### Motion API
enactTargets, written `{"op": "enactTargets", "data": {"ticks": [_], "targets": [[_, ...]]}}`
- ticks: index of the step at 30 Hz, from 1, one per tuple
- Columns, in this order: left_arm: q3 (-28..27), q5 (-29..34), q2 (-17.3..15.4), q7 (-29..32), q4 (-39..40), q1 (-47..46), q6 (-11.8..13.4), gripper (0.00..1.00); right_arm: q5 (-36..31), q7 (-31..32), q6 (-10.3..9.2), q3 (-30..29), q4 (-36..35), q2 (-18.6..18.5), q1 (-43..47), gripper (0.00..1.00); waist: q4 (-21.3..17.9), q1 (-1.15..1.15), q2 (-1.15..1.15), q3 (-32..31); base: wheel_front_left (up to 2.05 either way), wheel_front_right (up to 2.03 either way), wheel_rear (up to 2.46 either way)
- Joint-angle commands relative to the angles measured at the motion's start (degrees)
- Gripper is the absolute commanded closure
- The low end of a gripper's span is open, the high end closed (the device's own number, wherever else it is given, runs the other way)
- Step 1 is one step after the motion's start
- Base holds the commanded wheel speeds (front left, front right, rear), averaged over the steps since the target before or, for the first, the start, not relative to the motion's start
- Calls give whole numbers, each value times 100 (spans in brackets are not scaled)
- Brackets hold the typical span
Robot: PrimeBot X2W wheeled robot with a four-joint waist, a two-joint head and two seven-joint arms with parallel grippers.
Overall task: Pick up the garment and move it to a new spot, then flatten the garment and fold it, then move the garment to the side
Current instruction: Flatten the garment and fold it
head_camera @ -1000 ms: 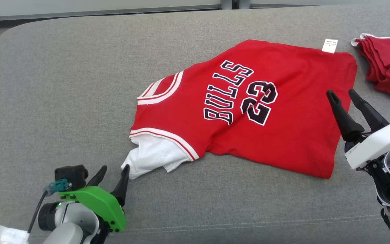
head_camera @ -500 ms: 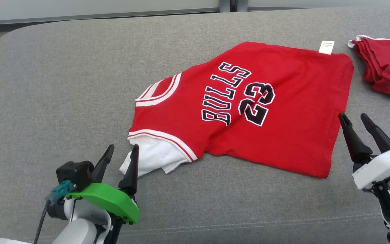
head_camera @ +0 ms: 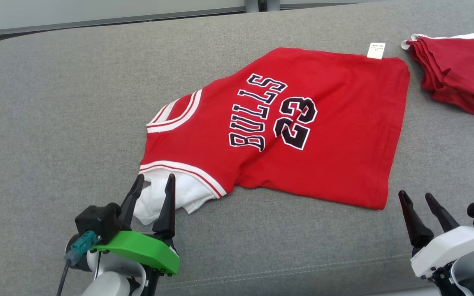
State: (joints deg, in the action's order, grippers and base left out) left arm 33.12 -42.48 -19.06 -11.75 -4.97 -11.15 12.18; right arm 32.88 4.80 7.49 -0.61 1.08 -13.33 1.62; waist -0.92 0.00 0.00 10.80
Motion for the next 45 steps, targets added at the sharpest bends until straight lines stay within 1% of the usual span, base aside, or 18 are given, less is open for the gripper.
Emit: {"op": "enactTargets", "data": {"ticks": [1, 7, 10, 11, 16, 23, 24, 25, 26, 27, 28, 31, 37, 45], "targets": [[-12, 53, -23, -35, 3, 38, 22, 0, -84, 15, 0, 10, 200, 59, 45, 0, 9, 0, 0, 24, 0, 0, 0], [57, 80, 13, -3, 5, -64, 3, 0, -88, -59, 0, 142, 891, 106, -190, 0, 180, 0, 0, 87, 0, 0, 0], [71, 72, 26, -8, -9, -78, -9, 0, -62, -133, 0, 178, 1094, 88, -267, 0, 244, 0, 0, 104, 0, 0, 0], [89, 77, 40, -8, -4, -83, -4, 0, -46, -201, 0, 223, 1260, 47, -352, 0, 313, 0, 0, 117, 0, 0, 0], [70, 54, 35, -38, -23, -92, -12, 0, -1, -291, 0, 270, 1455, -8, -514, 0, 396, 0, 0, 130, 0, 0, 0], [80, 46, 55, -60, -44, -146, -29, 0, 179, -140, 0, 509, 1886, -54, -741, 0, 487, 0, 0, 142, 0, 0, 0], [74, 39, 54, -57, -39, -157, -28, 0, 235, -195, 0, 570, 1991, -53, -802, 10, 498, 0, 0, 145, 0, 0, 0], [68, 35, 48, -64, -41, -155, -31, 0, 254, -226, 0, 598, 2035, -66, -823, 55, 499, 0, 0, 147, 0, 0, 0], [64, 32, 40, -71, -47, -154, -36, 0, 281, -257, 0, 628, 2074, -79, -847, 71, 499, 0, 0, 147, 0, 0, 0], [56, 28, 35, -75, -54, -152, -34, 0, 303, -283, 0, 657, 2096, -96, -865, 95, 495, 0, 0, 146, 0, 0, 0], [51, 26, 32, -84, -58, -149, -27, 0, 325, -308, 0, 686, 2103, -113, -868, 100, 488, 0, 0, 144, 0, 0, 0], [33, 20, 20, -100, -53, -124, -8, 0, 399, -351, 0, 670, 2097, -247, -808, 100, 445, 0, 0, 135, 0, 0, 0], [45, 2, 19, -108, -39, -112, -11, 0, 408, -373, -1, 433, 2052, -499, -735, 100, 304, 0, 0, 137, 0, 0, 0], [93, -17, 43, -83, -109, -158, -47, 0, 377, -342, -1, 193, 2173, -644, -906, 100, 184, 0, 0, 146, 0, 0, 0]]}}
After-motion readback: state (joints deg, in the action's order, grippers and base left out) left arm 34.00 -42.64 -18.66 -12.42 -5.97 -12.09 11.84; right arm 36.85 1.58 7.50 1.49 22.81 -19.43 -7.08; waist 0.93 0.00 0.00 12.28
